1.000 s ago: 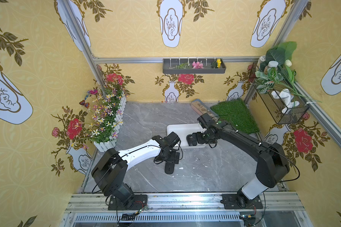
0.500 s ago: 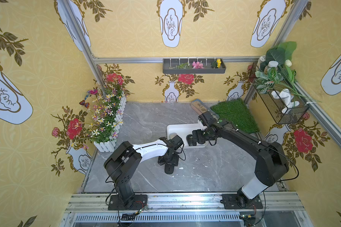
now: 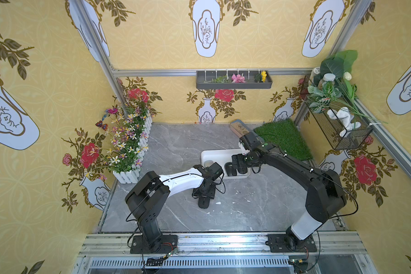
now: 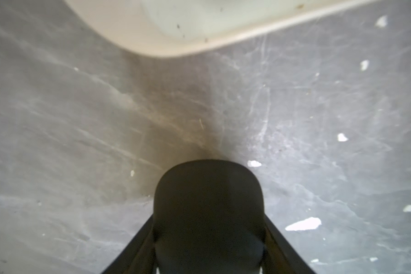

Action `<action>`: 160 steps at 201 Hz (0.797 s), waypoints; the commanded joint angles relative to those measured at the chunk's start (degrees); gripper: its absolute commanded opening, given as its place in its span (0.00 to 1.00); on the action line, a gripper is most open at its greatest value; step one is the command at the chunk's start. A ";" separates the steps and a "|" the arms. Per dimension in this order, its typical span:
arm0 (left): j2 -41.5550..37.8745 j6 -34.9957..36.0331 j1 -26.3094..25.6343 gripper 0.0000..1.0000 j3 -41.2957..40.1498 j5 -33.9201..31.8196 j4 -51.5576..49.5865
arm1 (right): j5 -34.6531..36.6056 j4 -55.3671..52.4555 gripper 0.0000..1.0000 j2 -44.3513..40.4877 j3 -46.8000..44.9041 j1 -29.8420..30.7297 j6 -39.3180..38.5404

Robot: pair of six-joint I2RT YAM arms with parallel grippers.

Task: Put the mouse in the storage box
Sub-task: Pick up the mouse from the center of the board, then place the mouse in the storage box.

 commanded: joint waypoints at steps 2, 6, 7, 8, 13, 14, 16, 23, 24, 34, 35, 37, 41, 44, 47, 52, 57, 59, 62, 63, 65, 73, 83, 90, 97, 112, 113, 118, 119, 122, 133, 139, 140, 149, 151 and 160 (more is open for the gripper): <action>-1.43 -0.41 0.01 0.53 4.02 -3.22 -6.02 | 0.89 1.33 0.97 0.12 0.71 -0.06 -0.40; -1.55 -0.51 0.01 0.53 5.19 -3.68 -7.18 | 1.13 1.43 0.97 -0.01 0.79 -0.18 -0.37; -1.56 -0.53 0.01 0.53 5.50 -3.75 -7.46 | 1.17 1.47 0.97 -0.06 0.80 -0.19 -0.34; -1.57 -0.50 0.01 0.53 5.83 -3.91 -7.77 | 1.19 1.53 0.97 -0.13 0.80 -0.19 -0.28; -1.42 -0.36 0.08 0.52 7.70 -4.53 -9.31 | 1.37 1.79 0.97 -0.40 0.79 -0.26 -0.15; -1.37 -0.33 0.09 0.52 8.17 -4.66 -9.66 | 1.42 1.83 0.97 -0.48 0.76 -0.27 -0.14; -1.22 -0.13 0.10 0.52 9.10 -4.80 -10.37 | 1.53 1.92 0.97 -0.65 0.73 -0.32 -0.07; -0.48 0.32 0.17 0.52 12.50 -5.35 -12.52 | 1.87 2.42 0.97 -1.26 0.59 -0.52 0.27; -0.33 0.45 0.22 0.52 13.07 -5.37 -12.85 | 1.94 2.45 0.97 -1.30 0.57 -0.57 0.29; 1.58 1.20 0.91 0.52 18.59 -4.84 -15.47 | 2.77 3.08 0.97 -2.35 0.28 -0.93 0.70; 1.76 1.24 1.04 0.52 19.14 -4.77 -15.69 | 2.91 3.17 0.98 -2.47 0.24 -1.00 0.72; 2.22 1.34 1.30 0.52 20.29 -4.49 -16.14 | 3.13 3.35 0.97 -2.66 0.20 -1.03 0.85; 3.18 1.45 1.82 0.52 22.24 -4.00 -16.79 | 3.36 3.50 0.97 -2.97 0.02 -1.21 0.92; 4.01 1.50 2.30 0.52 24.14 -3.43 -17.23 | 3.69 3.73 0.97 -3.22 -0.09 -1.31 0.96; 4.84 1.54 2.75 0.51 25.80 -2.93 -17.62 | 3.86 3.81 0.97 -3.54 -0.17 -1.47 1.07; 6.31 1.62 3.58 0.51 28.29 -1.98 -18.20 | 4.47 4.00 0.97 -3.94 -0.33 -1.64 1.22; 7.92 1.76 4.40 0.51 31.29 -1.01 -18.71 | 5.21 4.01 0.97 -4.49 -0.48 -1.85 1.36; 8.56 1.84 4.71 0.51 32.44 -0.72 -18.89 | 5.42 4.07 0.98 -4.68 -0.57 -1.97 1.51; 9.34 1.96 5.16 0.51 34.14 -0.21 -19.14 | 5.87 4.11 0.98 -5.00 -0.66 -2.11 1.69; 9.64 2.02 5.31 0.51 34.70 0.01 -19.19 | 6.04 4.08 0.98 -5.11 -0.72 -2.16 1.70; 10.54 2.10 5.58 0.51 35.89 0.32 -19.30 | 6.31 4.13 0.98 -5.30 -0.78 -2.24 1.88; 13.49 2.25 6.64 0.51 40.37 1.40 -19.90 | 7.35 4.18 0.97 -6.22 -1.10 -2.75 2.41; 17.56 2.10 7.74 0.51 45.69 3.06 -20.45 | 8.36 4.46 0.98 -7.44 -1.86 -3.32 2.97; 20.49 1.75 8.35 0.51 49.69 4.19 -21.18 | 9.28 4.90 0.97 -8.39 -2.67 -3.69 3.33; 23.65 1.50 8.83 0.50 53.85 5.20 -22.73 | 9.57 5.47 0.98 -9.25 -3.48 -4.04 3.36; 29.66 1.31 8.89 0.49 62.08 5.68 -26.04 | 9.75 5.62 0.98 -10.22 -4.28 -4.96 3.53; 29.95 1.25 8.89 0.49 62.64 5.68 -26.20 | 9.83 5.59 0.98 -10.27 -4.28 -5.04 3.54; 31.38 0.76 8.89 0.49 64.60 6.00 -26.71 | 9.86 5.27 0.97 -10.44 -4.29 -5.16 3.57; 31.65 0.67 8.93 0.49 64.91 6.01 -26.76 | 9.89 5.24 0.97 -10.46 -4.29 -5.18 3.65; 32.32 0.44 8.97 0.49 65.74 6.23 -26.94 | 10.00 5.01 0.97 -10.56 -4.25 -5.42 3.72; 34.24 -0.80 8.97 0.49 67.81 6.30 -27.99 | 10.22 4.96 0.98 -11.11 -4.67 -5.63 3.73; 34.90 -1.46 8.98 0.49 68.17 6.13 -28.17 | 10.30 5.15 0.98 -11.47 -4.90 -5.77 3.71; 34.94 -1.54 8.98 0.49 68.11 6.12 -28.15 | 10.32 5.18 0.98 -11.55 -4.99 -5.79 3.76; 35.33 -2.16 8.98 0.49 67.68 5.83 -27.98 | 10.44 5.37 0.97 -11.97 -5.37 -5.89 3.76; 35.40 -2.37 8.98 0.49 67.51 5.67 -27.95 | 10.44 5.38 0.97 -12.09 -5.44 -5.88 3.85; 35.51 -2.84 8.98 0.49 66.25 5.09 -27.56 | 10.44 5.46 0.98 -12.37 -5.80 -6.10 4.03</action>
